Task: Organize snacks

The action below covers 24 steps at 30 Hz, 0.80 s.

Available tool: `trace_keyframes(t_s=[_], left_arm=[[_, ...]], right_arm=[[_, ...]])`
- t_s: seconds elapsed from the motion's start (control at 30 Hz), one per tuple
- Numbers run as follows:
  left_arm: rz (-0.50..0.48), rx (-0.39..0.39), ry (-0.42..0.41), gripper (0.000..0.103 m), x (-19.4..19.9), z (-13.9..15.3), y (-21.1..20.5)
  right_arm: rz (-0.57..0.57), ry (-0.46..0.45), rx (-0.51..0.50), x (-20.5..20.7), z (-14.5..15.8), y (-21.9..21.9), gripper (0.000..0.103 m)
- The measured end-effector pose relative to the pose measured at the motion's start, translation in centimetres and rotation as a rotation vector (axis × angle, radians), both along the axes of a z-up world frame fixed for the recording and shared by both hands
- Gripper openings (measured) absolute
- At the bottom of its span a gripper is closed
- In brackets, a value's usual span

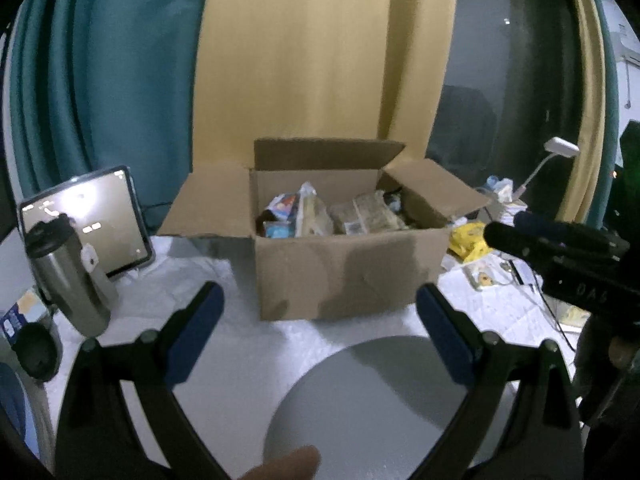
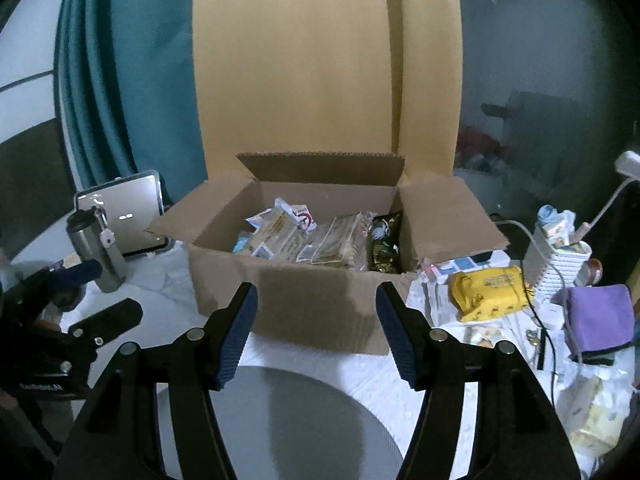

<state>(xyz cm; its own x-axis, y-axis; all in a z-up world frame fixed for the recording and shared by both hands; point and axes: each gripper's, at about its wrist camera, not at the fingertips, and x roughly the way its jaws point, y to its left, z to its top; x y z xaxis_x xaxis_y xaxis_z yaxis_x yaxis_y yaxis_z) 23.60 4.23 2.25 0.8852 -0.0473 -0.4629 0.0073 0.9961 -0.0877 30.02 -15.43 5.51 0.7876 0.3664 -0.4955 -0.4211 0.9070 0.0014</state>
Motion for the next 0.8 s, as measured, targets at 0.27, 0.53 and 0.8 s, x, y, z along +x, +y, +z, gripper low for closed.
trace_keyframes(t_s=[0.27, 0.53, 0.8], left_arm=[[0.008, 0.02, -0.112, 0.098, -5.6, 3.3, -1.1], [0.026, 0.029, -0.208, 0.098, -9.1, 6.0, -1.9], [0.015, 0.025, -0.242, 0.098, -9.9, 7.0, -2.3]], right_arm=[[-0.008, -0.1, 0.008, -5.6, 3.1, -1.1, 0.065], [-0.02, -0.19, 0.036, -9.9, 6.0, -2.4, 0.066], [-0.025, -0.22, 0.038, -11.8, 6.8, -2.7, 0.067]])
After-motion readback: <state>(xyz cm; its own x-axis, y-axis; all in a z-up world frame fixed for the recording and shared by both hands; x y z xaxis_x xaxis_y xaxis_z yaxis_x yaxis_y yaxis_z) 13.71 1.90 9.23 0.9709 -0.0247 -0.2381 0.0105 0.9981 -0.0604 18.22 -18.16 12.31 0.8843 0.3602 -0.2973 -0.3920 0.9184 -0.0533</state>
